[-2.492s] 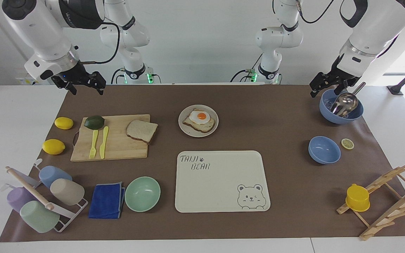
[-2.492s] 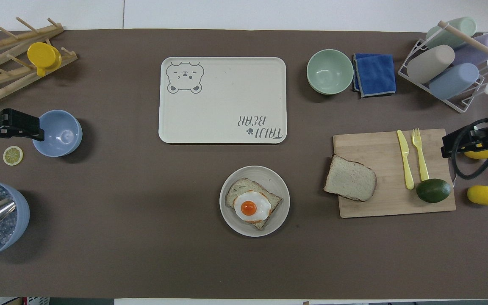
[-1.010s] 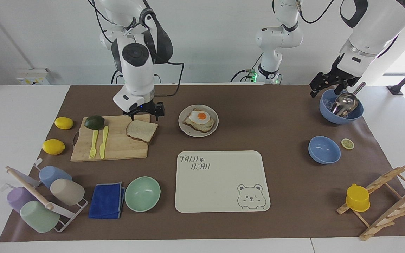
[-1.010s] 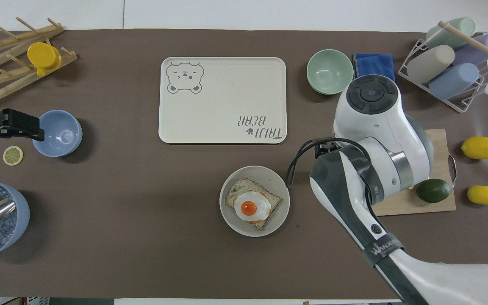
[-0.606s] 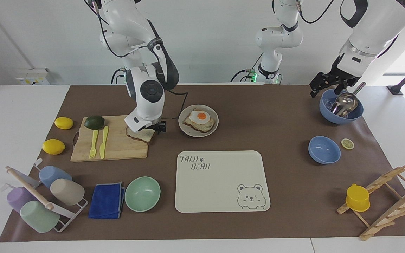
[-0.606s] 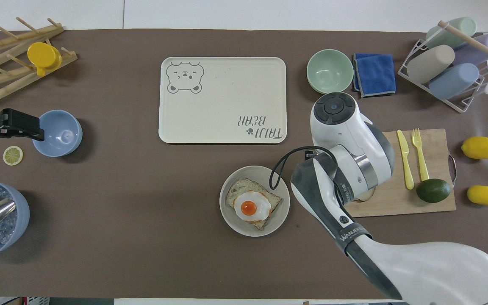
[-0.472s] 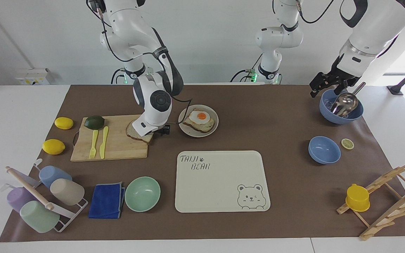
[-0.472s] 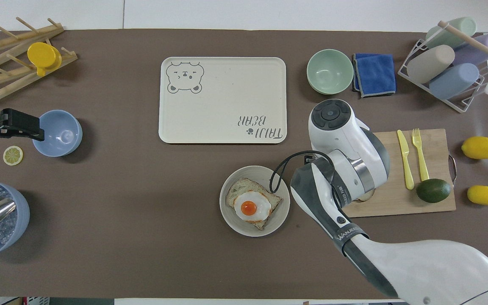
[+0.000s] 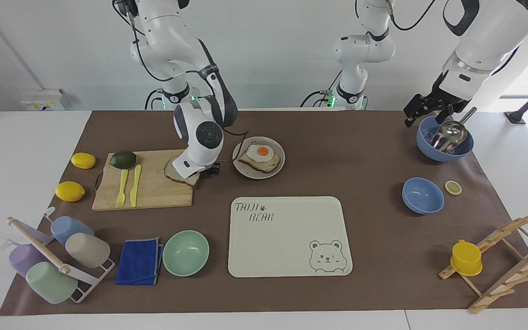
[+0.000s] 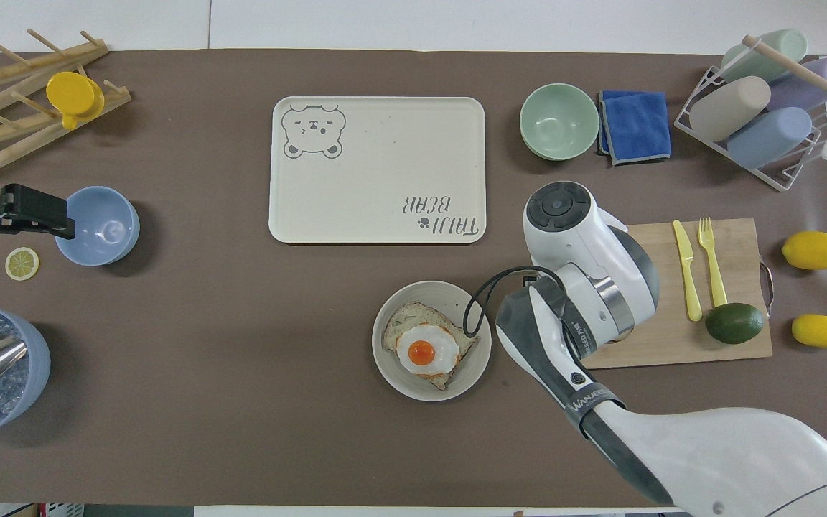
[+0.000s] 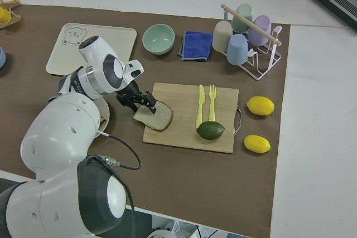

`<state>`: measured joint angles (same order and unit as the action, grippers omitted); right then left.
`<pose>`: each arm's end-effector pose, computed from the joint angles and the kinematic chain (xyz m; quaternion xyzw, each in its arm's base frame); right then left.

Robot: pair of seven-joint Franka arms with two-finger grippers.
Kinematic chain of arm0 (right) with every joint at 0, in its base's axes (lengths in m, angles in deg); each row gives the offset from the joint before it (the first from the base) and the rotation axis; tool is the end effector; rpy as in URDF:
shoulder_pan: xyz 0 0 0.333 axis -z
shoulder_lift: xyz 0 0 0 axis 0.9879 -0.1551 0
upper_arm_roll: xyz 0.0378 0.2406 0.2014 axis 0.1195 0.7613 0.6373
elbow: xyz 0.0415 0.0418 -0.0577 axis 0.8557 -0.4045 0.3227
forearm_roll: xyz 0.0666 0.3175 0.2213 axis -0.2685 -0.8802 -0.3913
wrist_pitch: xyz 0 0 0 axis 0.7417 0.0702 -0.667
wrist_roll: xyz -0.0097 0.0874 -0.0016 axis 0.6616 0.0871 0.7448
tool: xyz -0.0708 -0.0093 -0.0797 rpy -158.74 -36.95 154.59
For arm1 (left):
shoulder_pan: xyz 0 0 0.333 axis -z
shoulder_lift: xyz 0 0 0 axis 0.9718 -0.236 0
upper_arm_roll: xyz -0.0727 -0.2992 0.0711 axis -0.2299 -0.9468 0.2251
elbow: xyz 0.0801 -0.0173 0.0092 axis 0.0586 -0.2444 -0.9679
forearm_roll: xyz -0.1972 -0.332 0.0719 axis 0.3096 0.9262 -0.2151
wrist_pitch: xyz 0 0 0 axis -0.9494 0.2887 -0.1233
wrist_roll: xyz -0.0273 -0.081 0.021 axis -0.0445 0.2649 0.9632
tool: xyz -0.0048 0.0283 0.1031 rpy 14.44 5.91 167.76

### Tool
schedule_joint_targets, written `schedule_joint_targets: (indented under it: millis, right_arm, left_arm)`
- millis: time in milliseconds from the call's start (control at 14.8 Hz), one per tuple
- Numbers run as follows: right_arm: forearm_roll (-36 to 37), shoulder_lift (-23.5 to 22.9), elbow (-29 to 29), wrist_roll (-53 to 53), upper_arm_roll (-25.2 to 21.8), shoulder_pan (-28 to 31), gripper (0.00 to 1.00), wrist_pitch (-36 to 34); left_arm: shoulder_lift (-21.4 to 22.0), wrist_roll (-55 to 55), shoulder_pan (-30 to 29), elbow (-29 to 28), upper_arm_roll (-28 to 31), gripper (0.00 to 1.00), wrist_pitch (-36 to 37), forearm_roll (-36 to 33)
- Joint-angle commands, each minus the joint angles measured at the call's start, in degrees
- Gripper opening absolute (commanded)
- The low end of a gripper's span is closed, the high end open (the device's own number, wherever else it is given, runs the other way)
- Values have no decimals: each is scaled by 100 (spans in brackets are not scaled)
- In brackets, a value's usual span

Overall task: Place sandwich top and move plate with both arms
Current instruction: 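Grasp the bread slice with the right gripper and lift it, then carry the bread slice over the egg toast and lower it on top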

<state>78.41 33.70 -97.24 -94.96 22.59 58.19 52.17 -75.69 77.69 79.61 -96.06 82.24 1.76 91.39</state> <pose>0.5208 0.1821 0.2859 0.9760 -0.0215 -0.1397 0.1655 0.5394 -0.0456 0.6216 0.9992 0.0264 -0.0290 0.0124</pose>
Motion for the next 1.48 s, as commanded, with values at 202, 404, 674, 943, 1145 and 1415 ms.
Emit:
schedule_joint_targets:
  millis: [202,404,674,943,1145,1415]
  right_arm:
    - [114,116,-114,31,154,-5,0,-81]
    - [114,72,368,294,313,4,0,-650]
    - [131,89,1352,462,971,-318,0,-1503]
    - [509,-95,1662,-248,981,-1488,0,-1611]
    - [974,-279,1636,-574,981,-1859,0,-1549]
    - [1010,-306,1574,-610,981,-1938,0,-1322]
  left_arm:
    - [116,66,-63,-115,-49,100,-70,-91]
    - [116,58,-63,-124,-40,100,-70,-91]
    - [116,66,-45,-124,-49,100,-70,-91]
    - [116,58,-72,-124,-40,100,-70,-91]
    - [116,66,-63,-124,-49,100,-79,-91]
    - [116,58,-63,-124,-49,100,-61,-91]
